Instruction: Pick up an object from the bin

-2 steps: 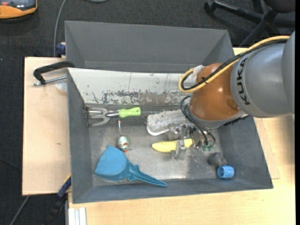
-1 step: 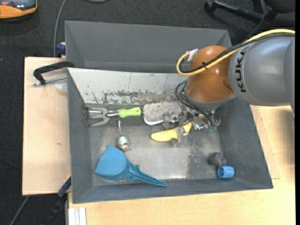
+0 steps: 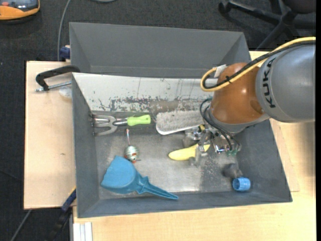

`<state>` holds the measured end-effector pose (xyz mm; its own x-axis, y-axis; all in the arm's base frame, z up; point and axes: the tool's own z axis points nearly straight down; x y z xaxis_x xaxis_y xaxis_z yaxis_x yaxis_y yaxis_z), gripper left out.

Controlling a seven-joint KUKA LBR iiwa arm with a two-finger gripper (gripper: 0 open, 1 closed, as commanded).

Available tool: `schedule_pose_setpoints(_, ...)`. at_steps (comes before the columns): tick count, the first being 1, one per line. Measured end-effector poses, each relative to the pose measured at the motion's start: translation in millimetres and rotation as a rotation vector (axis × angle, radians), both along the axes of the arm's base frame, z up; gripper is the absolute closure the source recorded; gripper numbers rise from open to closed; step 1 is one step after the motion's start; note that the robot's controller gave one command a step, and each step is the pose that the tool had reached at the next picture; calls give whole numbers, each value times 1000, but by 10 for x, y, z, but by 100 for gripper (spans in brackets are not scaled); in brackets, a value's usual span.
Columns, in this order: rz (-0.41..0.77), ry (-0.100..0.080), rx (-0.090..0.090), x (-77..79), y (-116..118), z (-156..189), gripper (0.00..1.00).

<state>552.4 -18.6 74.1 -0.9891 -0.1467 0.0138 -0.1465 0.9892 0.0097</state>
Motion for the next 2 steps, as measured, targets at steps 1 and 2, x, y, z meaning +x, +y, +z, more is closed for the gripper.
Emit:
schedule_pose_setpoints(1,-178,3,2,-66,-308,92,100)
schedule_pose_setpoints(2,-200,-12,4,-14,-207,1606,100)
